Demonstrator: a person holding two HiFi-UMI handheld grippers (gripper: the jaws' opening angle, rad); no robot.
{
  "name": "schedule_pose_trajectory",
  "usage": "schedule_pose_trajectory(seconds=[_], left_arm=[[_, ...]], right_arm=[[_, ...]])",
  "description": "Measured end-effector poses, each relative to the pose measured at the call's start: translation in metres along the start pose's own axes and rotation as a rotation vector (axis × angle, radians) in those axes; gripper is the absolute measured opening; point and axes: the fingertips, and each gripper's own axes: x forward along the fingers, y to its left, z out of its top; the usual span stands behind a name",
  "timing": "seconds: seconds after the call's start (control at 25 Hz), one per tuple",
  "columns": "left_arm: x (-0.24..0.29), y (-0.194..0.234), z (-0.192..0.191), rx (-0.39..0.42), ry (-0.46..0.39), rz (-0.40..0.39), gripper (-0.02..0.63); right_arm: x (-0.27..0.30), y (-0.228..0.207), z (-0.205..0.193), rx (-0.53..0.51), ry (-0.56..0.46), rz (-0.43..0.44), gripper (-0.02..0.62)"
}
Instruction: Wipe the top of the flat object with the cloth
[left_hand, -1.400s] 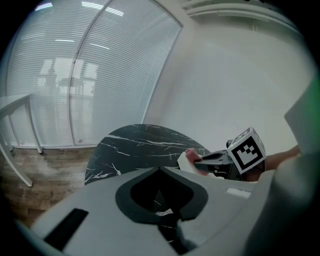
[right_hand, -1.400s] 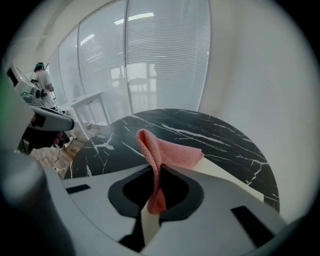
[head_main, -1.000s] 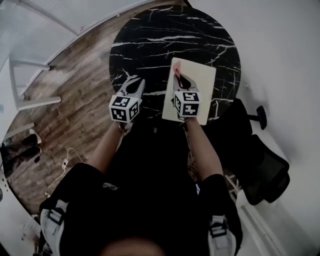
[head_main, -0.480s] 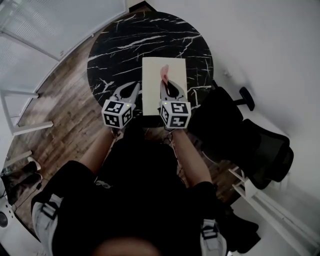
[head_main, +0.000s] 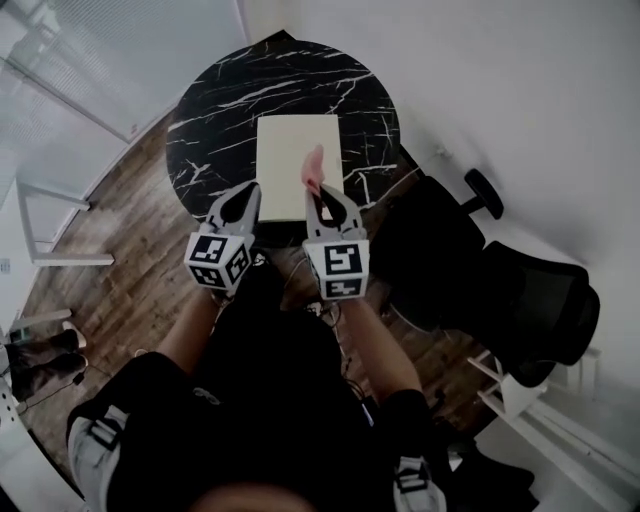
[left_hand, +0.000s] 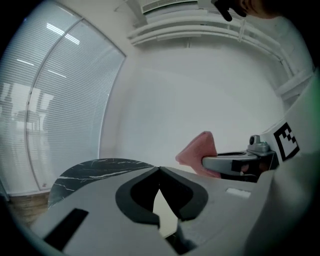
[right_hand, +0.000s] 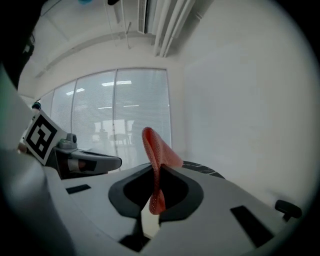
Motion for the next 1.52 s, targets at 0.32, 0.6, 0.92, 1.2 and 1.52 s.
schedule_pose_trajectory(seconds=[0.32,0.6,0.92,1.2,1.52], left_arm=[[-0.051,-0.057,0.027,0.077,-0.093,0.043,-0.002],[-0.074,-0.071,0.037,0.110,-0.125,0.037,-0.002],[-0.092,-0.072,0.052,0.138,-0.174,0.028,-0.002],[-0.094,-0.081,0.043,0.151,-0.152,0.030,-0.002],[-0.096,-0.091,0.035,0.142,-0.135,0.033,-0.002]], right_arm=[[-0.081,-0.007,0.035,0.000,-0.155,-0.028,0.012],[-0.118,-0.011,0.041,0.002,-0.190,-0.099,0.009],[-0.119,0.005,0.048,-0.005,-0.212,-0.096,0.009],[-0.123,0.008,0.046,-0.019,-0.223,-0.075,0.009],[-0.137,0.001,0.041,-0.022,-0.227,-0.081,0.009]])
